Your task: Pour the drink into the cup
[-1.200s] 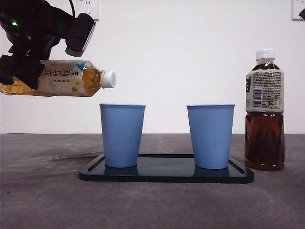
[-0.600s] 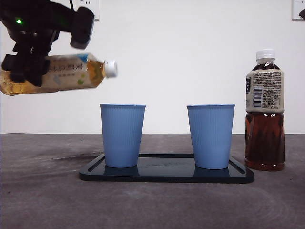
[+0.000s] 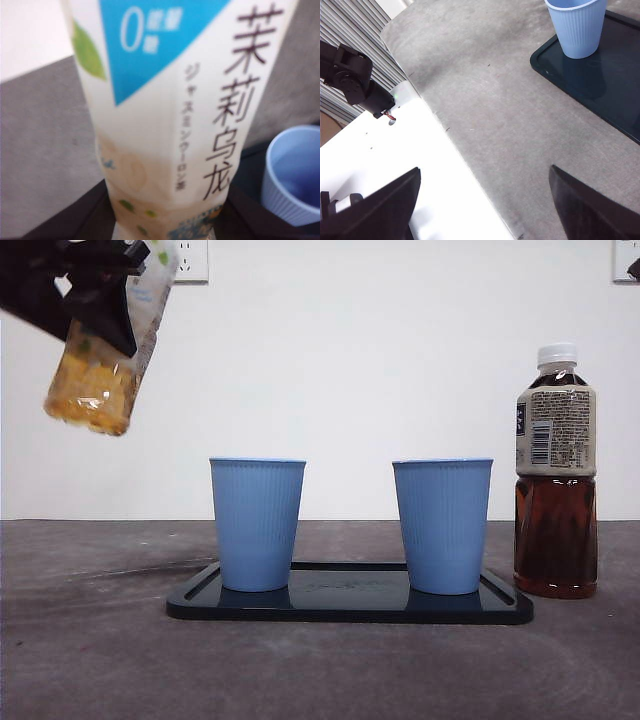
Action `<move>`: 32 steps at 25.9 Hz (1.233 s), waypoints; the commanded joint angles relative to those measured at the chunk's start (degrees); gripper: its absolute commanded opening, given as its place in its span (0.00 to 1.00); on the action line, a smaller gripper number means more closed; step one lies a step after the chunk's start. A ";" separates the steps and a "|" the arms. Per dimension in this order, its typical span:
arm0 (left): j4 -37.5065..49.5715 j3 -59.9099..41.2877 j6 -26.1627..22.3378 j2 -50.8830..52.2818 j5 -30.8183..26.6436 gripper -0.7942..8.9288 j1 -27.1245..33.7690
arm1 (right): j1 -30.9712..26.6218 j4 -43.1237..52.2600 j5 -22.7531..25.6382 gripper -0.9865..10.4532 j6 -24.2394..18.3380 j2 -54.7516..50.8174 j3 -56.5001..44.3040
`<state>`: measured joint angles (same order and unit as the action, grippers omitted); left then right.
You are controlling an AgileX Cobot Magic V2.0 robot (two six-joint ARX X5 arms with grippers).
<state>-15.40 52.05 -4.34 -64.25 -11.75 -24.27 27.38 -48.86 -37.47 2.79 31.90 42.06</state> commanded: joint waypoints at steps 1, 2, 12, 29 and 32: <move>7.74 -3.26 8.11 0.59 1.88 0.27 0.33 | 0.42 0.33 -0.07 0.43 -0.63 0.17 0.74; 9.88 -4.63 9.07 0.61 1.95 0.27 0.31 | 0.42 0.33 -0.07 0.43 -0.63 0.17 0.74; 32.85 -19.37 14.23 -0.90 2.60 0.27 0.33 | 0.42 0.37 -0.04 0.43 -0.46 0.17 0.74; 48.41 -22.32 12.09 -16.98 2.60 0.27 0.44 | 0.42 0.35 -0.07 0.43 0.81 0.17 0.74; 49.37 -22.32 12.09 -18.75 2.60 0.27 0.79 | 0.42 0.35 -0.07 0.43 1.07 0.17 0.74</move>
<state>30.81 28.84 8.45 -82.61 -9.02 -23.46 27.38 -48.86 -37.47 3.27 31.90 42.06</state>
